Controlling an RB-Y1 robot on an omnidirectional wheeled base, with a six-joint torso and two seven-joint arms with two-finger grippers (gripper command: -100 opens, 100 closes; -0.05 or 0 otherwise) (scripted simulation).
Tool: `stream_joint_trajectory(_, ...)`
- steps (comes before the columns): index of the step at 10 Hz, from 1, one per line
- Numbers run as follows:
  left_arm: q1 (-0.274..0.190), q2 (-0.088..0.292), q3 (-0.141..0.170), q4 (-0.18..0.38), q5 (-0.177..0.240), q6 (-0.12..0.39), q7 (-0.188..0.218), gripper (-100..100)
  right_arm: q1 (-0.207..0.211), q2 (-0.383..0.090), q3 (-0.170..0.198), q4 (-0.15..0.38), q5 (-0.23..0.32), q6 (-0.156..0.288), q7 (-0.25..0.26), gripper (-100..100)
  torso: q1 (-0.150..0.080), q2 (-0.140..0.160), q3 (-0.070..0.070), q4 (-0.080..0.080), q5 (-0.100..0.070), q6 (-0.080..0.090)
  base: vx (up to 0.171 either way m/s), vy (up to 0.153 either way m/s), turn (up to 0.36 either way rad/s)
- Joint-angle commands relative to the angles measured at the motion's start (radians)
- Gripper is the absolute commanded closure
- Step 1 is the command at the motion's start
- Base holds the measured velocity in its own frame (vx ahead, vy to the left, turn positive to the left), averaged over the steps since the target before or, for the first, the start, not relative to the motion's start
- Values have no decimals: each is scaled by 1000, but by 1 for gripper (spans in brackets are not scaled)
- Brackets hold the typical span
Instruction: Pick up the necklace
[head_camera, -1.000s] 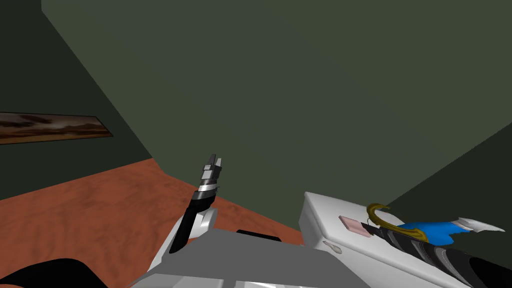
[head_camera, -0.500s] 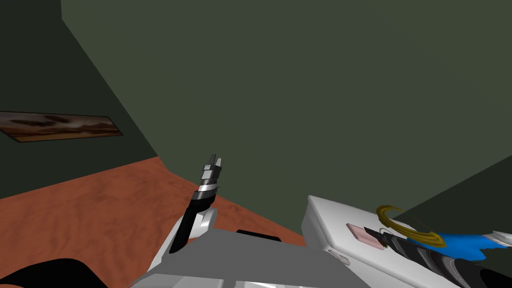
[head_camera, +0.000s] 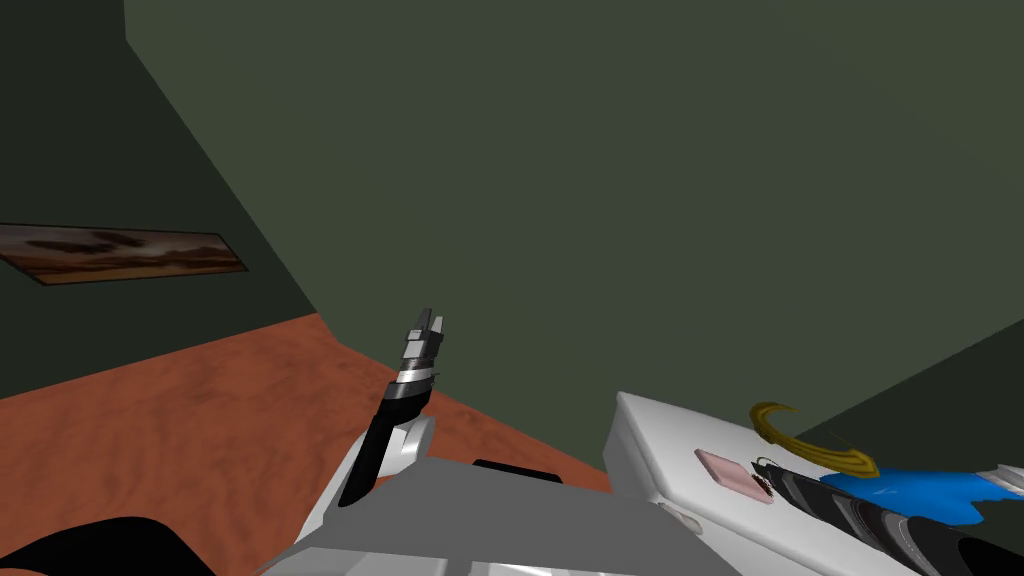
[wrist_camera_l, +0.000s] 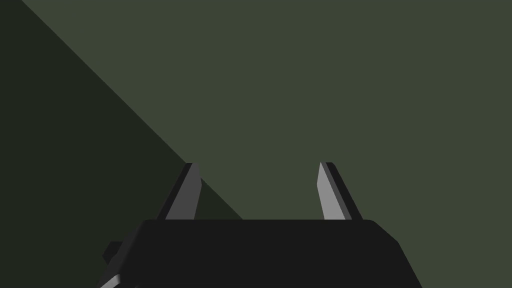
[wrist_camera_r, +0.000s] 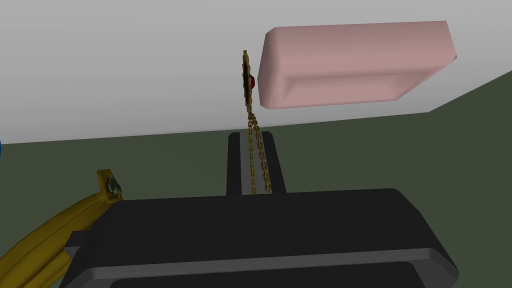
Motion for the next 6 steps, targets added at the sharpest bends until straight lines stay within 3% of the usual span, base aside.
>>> stream_joint_trajectory(1, 0, 0, 0, 0, 0, 0, 0, 0, 0, 0, 0, 0, 0, 0, 0, 100, 0, 0, 0, 0, 0, 0, 0, 0, 0)
stream_joint_trajectory(2, 0, 0, 0, 0, 0, 0, 0, 0, 0, 0, -1, 2, 0, 3, 0, 0, 0, 0, 0, -1, -1, -1, 0, 0, 0)
stream_joint_trajectory(3, 0, 0, 0, 0, 0, 0, 0, 0, 4, -34, -3, -11, -6, 0, -17, 100, -1, -1, -1, -1, -2, -2, -27, 11, -117)
stream_joint_trajectory(5, 0, 0, 0, 0, 0, 0, 0, 0, 6, -38, -7, -7, -7, -4, -17, 100, -1, 2, 0, -1, -2, 0, -37, 7, -70)
stream_joint_trajectory(6, 0, 0, 0, 0, 0, 0, 0, 0, 10, -40, -8, -10, -8, -5, -17, 0, -2, 1, 0, 0, -3, -1, 0, 0, 0)
